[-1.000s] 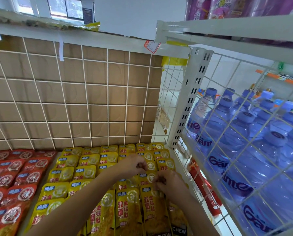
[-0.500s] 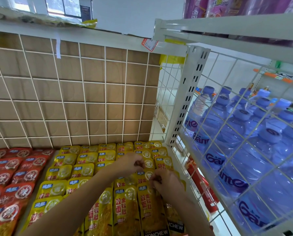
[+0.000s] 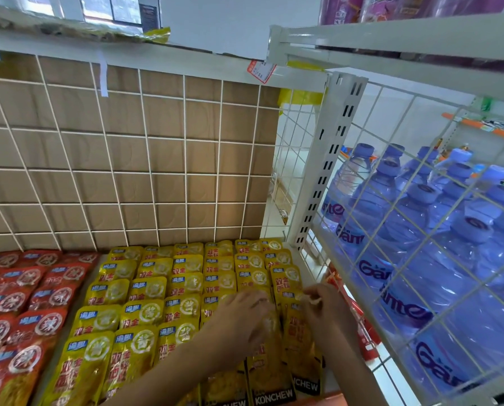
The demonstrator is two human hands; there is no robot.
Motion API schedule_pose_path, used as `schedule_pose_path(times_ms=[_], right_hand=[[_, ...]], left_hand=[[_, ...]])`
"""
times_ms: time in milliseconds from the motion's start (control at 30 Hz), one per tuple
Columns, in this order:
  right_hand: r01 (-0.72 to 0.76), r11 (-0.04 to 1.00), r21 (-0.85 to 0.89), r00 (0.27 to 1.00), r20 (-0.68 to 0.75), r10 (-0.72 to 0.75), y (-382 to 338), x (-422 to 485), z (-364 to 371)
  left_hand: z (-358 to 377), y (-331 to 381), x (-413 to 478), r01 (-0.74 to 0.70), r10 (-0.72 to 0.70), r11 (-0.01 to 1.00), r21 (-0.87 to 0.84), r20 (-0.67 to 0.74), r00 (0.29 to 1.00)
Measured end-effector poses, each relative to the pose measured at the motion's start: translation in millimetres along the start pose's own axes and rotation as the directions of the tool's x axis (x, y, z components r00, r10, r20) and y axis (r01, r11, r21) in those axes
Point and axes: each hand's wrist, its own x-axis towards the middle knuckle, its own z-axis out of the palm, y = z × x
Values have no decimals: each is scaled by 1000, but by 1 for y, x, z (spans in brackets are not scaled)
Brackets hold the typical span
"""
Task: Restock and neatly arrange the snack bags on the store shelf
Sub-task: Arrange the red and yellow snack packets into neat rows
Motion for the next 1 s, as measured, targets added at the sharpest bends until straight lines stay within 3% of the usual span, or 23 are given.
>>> schedule_pose_path(times_ms=[167,267,333,433,733,1000], right_hand=[[-138,989,-51,990,-6,138,14,-6,0],[-185,983,-10,983,20,185,20,-10,2],[-209,978,17,976,67,208,22,-12,2],[-207,977,59,974,110,200,22,-14,0],[-151,943,298,987,-11,162,26,-2,1],[-125,934,334,991,-2,134,28,9,4]], left_hand=[[20,10,-11,-59,43,990,131,127,991],[28,3,-13,-94,70,962,256,101,992],[31,1,-12,-127,111,962,243,82,990],[27,3,-14,-139,111,976,167,167,980],[22,0,-12,-163,119,972,171,242,963],[21,-2,-10,-173,132,975,137,267,955]])
